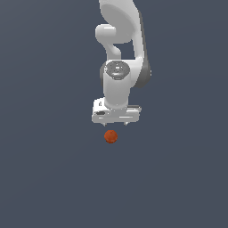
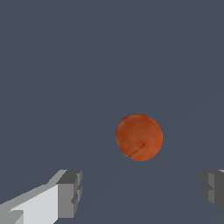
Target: Pick up the object and move it to a goal position.
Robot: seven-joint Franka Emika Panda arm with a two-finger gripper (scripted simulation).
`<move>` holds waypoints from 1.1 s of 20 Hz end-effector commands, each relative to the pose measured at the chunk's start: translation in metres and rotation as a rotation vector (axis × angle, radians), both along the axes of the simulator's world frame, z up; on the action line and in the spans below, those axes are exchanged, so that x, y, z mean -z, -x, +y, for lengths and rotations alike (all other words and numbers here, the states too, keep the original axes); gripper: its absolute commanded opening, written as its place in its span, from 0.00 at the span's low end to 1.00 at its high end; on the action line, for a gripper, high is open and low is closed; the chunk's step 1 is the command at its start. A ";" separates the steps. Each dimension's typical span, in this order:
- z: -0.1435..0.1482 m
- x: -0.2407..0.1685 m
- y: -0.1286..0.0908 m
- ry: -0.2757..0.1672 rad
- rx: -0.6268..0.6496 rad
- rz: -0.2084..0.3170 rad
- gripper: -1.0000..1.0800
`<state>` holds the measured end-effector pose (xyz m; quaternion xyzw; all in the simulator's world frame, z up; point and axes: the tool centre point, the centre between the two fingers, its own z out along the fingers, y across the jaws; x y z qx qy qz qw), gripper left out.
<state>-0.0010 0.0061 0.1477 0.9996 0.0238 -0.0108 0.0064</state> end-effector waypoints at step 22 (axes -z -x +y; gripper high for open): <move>-0.004 -0.011 -0.001 0.003 -0.008 0.011 0.96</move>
